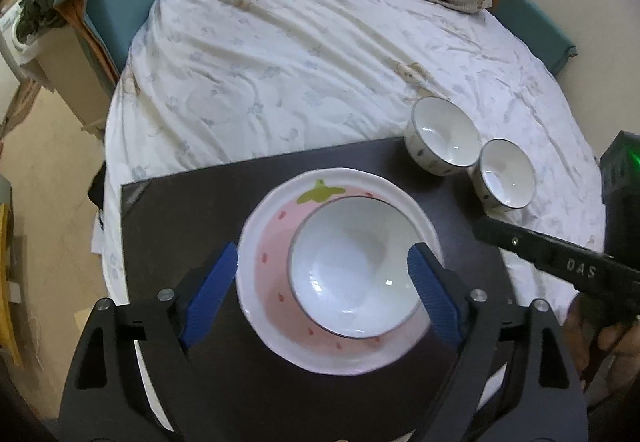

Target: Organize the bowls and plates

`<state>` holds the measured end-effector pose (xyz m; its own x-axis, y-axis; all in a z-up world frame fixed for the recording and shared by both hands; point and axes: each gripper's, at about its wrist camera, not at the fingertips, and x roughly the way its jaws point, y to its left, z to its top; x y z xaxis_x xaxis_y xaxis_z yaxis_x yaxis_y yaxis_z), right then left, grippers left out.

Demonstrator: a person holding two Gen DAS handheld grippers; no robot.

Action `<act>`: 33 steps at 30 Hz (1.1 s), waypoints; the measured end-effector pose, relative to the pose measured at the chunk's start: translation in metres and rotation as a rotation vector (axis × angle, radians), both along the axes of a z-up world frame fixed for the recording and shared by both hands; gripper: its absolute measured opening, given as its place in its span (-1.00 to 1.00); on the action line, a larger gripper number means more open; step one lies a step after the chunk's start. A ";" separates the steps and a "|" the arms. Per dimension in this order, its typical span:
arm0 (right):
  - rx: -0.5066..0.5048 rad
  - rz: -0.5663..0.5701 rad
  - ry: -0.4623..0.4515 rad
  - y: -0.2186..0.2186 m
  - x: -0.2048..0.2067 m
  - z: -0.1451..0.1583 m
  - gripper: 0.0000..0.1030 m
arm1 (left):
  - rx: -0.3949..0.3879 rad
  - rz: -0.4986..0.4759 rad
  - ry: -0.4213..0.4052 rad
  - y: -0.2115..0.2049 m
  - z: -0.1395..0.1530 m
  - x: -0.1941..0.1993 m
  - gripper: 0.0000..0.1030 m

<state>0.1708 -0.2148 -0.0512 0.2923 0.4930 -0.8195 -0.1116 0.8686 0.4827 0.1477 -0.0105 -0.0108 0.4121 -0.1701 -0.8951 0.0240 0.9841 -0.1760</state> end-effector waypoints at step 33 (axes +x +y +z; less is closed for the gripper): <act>-0.073 -0.476 0.066 -0.203 0.049 -0.024 -0.20 | -0.083 -0.151 0.227 -0.216 -0.071 0.108 0.01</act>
